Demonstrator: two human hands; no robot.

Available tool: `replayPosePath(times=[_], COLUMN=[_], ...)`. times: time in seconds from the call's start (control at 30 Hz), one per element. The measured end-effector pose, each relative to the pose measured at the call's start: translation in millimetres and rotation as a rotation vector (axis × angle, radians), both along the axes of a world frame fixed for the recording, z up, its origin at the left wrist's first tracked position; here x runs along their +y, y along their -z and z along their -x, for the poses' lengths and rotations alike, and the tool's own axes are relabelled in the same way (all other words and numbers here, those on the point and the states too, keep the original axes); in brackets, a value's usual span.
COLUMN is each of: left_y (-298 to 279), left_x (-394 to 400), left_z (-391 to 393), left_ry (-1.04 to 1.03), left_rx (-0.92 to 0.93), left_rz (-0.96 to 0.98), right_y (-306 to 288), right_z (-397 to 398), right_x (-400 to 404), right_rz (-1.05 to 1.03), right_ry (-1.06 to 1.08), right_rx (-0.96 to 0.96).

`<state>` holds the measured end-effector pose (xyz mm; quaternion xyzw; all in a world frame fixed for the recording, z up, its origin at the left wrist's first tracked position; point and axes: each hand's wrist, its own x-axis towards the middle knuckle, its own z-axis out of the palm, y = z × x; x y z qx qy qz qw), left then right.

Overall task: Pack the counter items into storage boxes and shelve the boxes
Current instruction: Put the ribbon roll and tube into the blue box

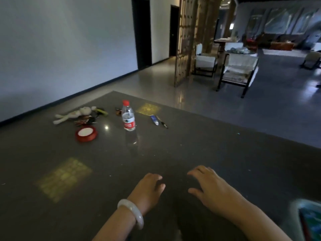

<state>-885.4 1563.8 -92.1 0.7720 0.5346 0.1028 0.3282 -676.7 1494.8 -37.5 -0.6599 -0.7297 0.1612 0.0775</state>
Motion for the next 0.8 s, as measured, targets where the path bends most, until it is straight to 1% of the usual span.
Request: replayPosePath(times=[0.13,0.27,0.33,0.43,0.53,0.6,0.67,0.8], left_y=[2.2,15.1,24.0,37.8,50.4,62.9,79.1,98.1], left_x=[35.0,75.9,97.0,129.0,158.7,169.8,170.4,166.0], left_z=[68.5,124.2,147.2,178.4,207.8,223.1,229.6,229.0], left_ry=[-0.109,-0.226,-0.285,-0.38,-0.476,-0.497,-0.476,-0.458], left_rx=[-0.008,0.042,0.121,0.296,0.405,0.469,0.511,0.538], left_rz=[-0.023,-0.051,-0.074,-0.1,-0.048,0.015,0.065,0.037], right_y=[16.4,31.5,38.9,49.1,55.2,58.5,61.4,64.4], right_z=[56.9,104.2,123.5,151.7,183.5,207.0,231.1,279.4], right_x=[62.7,115.1,138.7,173.8,212.3,240.3,271.3,338.3], right_rz=[0.007,0.043,0.071,0.108,0.147,0.153,0.145,0.122], right_ry=[-0.084,-0.128,-0.142,-0.171,-0.163,-0.142,-0.142,-0.174], right_rx=[0.012,0.025,0.034,0.039,0.081,0.112,0.118,0.103])
